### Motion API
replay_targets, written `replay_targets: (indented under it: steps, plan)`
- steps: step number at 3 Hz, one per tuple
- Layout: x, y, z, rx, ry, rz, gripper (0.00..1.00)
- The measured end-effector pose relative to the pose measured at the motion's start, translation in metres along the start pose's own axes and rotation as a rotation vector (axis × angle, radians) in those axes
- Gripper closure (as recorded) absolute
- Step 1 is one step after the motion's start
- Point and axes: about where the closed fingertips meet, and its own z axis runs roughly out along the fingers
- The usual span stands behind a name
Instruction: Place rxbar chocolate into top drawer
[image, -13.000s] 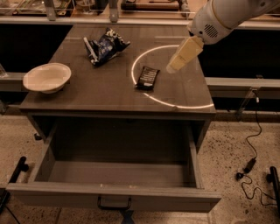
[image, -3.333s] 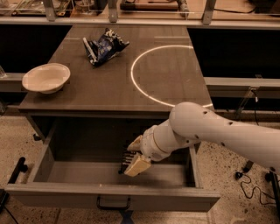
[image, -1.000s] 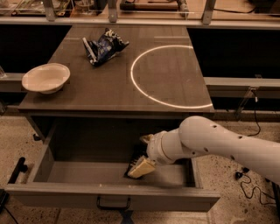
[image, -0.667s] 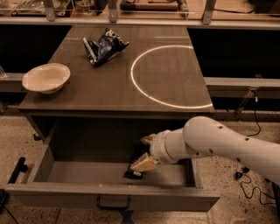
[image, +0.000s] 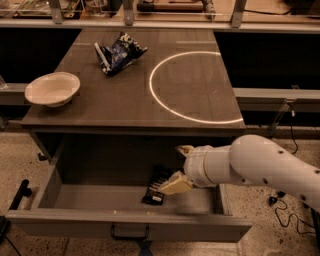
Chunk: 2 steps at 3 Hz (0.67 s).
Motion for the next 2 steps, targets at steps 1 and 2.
replay_targets:
  steps: [1,2]
  plan:
    - [0.007,-0.008,-0.031,0.069,-0.021,0.016,0.24]
    - [0.008,-0.018,-0.06,0.094,-0.048,0.01,0.32]
